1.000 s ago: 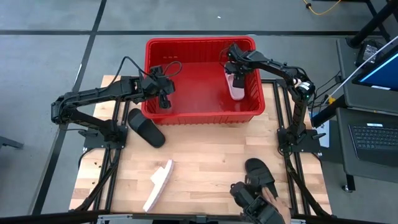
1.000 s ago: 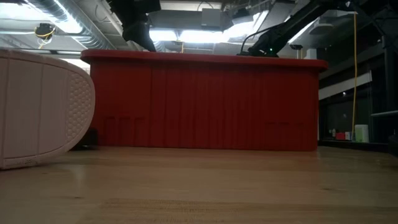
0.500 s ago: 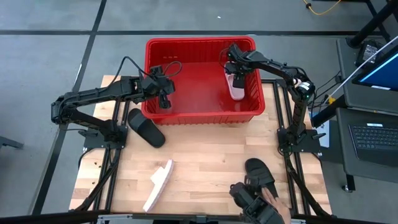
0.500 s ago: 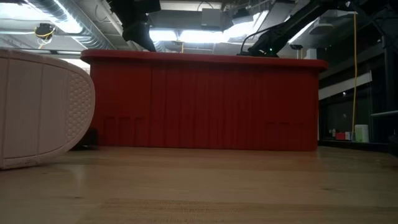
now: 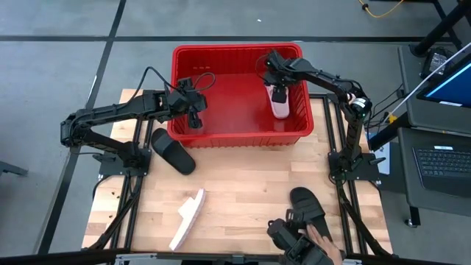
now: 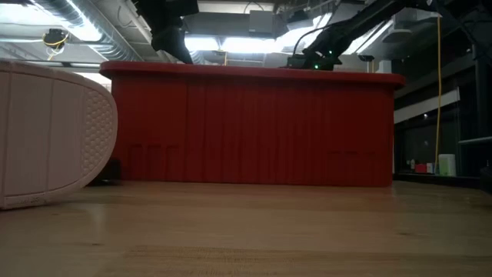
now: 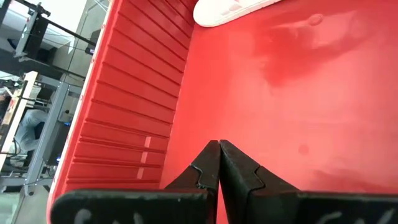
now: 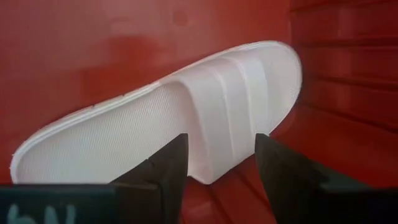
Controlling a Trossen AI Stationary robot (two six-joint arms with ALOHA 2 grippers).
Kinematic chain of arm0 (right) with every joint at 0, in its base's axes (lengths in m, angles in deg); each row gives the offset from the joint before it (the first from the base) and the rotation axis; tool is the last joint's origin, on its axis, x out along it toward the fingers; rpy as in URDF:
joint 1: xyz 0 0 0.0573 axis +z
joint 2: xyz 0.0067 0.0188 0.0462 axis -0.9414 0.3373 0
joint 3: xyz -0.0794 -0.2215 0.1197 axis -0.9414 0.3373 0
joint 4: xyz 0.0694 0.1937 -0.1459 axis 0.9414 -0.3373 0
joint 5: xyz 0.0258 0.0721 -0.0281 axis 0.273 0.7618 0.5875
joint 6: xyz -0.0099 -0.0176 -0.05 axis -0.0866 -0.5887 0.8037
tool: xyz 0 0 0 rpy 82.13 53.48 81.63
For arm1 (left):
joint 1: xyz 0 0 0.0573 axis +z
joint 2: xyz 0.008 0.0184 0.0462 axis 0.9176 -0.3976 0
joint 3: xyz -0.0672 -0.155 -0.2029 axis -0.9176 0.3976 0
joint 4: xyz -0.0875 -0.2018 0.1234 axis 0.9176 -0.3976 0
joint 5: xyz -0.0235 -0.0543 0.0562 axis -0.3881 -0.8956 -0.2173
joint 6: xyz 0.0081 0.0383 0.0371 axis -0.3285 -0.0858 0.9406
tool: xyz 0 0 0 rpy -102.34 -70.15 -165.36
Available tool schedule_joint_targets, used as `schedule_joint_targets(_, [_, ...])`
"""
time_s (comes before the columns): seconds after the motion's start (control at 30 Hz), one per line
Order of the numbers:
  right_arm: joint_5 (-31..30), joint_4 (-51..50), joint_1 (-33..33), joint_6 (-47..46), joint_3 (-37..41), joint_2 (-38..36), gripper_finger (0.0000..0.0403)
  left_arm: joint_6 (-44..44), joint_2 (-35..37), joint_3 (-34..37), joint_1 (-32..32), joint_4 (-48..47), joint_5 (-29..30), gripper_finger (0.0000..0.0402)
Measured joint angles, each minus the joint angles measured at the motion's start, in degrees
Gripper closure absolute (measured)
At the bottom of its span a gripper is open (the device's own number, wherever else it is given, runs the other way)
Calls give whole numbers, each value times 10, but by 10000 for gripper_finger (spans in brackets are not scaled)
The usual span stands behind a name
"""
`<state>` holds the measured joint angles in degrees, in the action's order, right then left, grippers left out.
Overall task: Pick and place slides into bin
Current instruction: Put the pink slide into the red bin
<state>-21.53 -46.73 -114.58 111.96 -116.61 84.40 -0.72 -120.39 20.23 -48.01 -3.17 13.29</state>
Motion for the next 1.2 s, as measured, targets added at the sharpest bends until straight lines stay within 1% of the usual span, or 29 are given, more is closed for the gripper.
schedule_joint_targets(0.2, [0, -32, 13, -28, -26, 0, 218, 0, 0, 0, 0, 0, 0, 396])
schedule_joint_targets(0.47, [-1, -121, 38, -87, -81, 0, 218, 0, 0, 0, 0, 0, 0, 396])
schedule_joint_targets(0.83, [-1, -129, 65, -131, -139, 0, 218, -8, 0, 0, 0, -14, 0, 396])
schedule_joint_targets(1.0, [-1, -169, 73, -142, -181, 0, 218, -21, 0, 0, 0, -17, 0, 396])
schedule_joint_targets(1.2, [-1, -181, 75, -148, -211, 0, 218, -13, 0, 0, 0, -17, 0, 396])
